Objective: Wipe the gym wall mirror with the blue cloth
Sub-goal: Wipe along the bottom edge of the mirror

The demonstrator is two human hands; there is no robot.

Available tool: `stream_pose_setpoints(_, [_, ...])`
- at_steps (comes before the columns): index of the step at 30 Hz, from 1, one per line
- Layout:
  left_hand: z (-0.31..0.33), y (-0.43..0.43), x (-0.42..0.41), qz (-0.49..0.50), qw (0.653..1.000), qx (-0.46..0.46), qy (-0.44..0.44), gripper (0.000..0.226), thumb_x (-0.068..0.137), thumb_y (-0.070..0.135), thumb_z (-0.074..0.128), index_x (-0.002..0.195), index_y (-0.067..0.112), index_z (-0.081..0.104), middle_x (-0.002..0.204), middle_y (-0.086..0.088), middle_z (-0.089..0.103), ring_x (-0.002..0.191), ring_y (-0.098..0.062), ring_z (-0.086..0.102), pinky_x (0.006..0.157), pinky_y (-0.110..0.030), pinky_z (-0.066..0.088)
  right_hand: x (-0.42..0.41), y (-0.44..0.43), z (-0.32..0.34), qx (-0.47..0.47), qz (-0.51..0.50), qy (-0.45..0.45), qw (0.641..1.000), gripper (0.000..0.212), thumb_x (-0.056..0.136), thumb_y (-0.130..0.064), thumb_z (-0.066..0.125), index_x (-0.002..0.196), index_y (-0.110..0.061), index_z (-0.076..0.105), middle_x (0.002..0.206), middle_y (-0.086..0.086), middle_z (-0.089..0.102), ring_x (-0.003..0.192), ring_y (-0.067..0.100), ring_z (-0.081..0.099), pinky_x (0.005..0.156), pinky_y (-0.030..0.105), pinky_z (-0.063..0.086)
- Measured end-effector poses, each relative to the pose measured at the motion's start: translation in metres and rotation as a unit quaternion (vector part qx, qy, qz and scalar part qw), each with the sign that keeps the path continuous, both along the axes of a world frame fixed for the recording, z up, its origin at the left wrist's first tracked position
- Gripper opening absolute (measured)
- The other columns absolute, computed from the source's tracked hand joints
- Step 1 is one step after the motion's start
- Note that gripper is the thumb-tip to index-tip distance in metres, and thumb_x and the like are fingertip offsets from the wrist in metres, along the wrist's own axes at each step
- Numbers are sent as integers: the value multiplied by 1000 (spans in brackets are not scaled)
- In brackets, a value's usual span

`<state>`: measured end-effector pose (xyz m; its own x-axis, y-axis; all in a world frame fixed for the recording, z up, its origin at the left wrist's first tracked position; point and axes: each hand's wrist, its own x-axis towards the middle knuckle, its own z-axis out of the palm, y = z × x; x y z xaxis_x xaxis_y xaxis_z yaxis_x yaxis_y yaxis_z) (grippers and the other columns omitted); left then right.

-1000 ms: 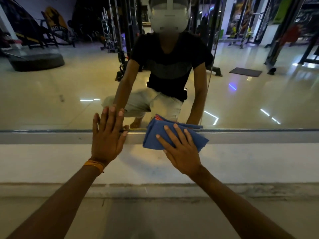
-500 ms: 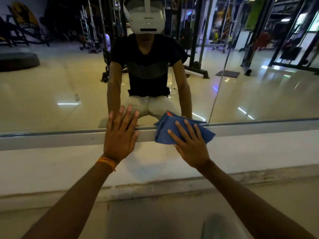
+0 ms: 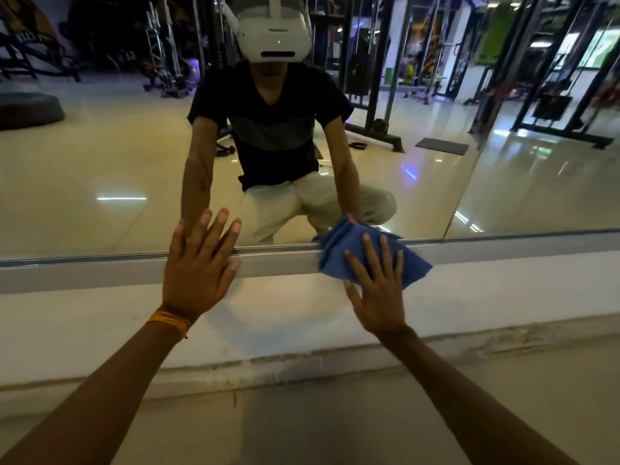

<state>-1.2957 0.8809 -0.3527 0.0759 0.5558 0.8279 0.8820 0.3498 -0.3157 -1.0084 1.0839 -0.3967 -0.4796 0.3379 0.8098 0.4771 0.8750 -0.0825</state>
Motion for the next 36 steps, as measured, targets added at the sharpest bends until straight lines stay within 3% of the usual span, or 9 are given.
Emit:
stream_pose_setpoints(5, [-4,4,-5,-9,1000,24,13,65,105,43,39,162,13,28,172,-10,12,159,-31,10,127,-54,9,18,8,6,-120,-54,108,985,57,106,-45,42,159,-29,26,172,8,10,158,37,4,120,73,8])
stream_pose_setpoints(7, [-7,4,-6,-7,1000,24,9,65,105,43,40,162,13,28,172,-10,12,159,-32,9,127,-55,10,-11,-23,3,-99,-23,79,992,58,107,-46,40,160,-31,22,172,6,7,158,37,4,121,71,5])
stream_pose_setpoints(10, [-7,2,-8,-22,1000,13,10,66,105,42,42,163,13,26,172,-10,11,159,-32,9,126,-56,13,-58,-59,-1,-17,30,7,999,51,109,-48,34,156,-29,31,170,6,16,157,37,11,122,69,4])
stream_pose_setpoints(13, [-8,-2,-13,-37,999,3,6,66,106,41,41,163,12,25,172,-11,10,159,-31,8,125,-57,14,-63,-62,0,-1,7,-21,1000,50,110,-46,34,157,-31,30,170,5,16,158,34,9,122,68,8])
stream_pose_setpoints(20, [-10,-5,-9,-40,999,2,-8,64,105,38,41,162,12,28,169,-14,20,158,-33,13,124,-58,18,-10,-31,10,-147,-38,74,986,51,107,-39,41,156,-28,34,172,3,9,159,26,0,124,66,7])
stream_pose_setpoints(24, [-3,-12,-6,-88,996,1,-35,67,104,34,43,162,8,23,169,-16,18,158,-34,14,124,-62,18,-49,-63,4,-61,7,13,998,53,109,-42,36,159,-29,26,171,5,12,158,35,8,123,68,8])
stream_pose_setpoints(27, [18,-26,-22,-67,996,25,-53,66,106,36,36,162,5,21,171,-14,11,158,-36,11,124,-63,15,-45,-62,2,-6,37,-54,998,56,108,-43,40,160,-32,22,171,6,14,158,36,10,120,70,14])
stream_pose_setpoints(33, [18,-26,-29,-12,999,17,-42,73,106,45,37,163,6,13,171,-14,1,158,-35,5,124,-63,11,13,-18,12,-109,-43,20,993,60,108,-45,36,163,-29,19,173,1,3,159,31,3,121,70,11])
stream_pose_setpoints(36, [18,-22,-25,1,999,33,-40,72,106,46,35,163,5,15,172,-13,0,158,-33,3,125,-61,10,-19,-49,11,-66,-8,-19,998,59,108,-46,36,162,-27,23,173,6,6,158,34,4,121,71,12])
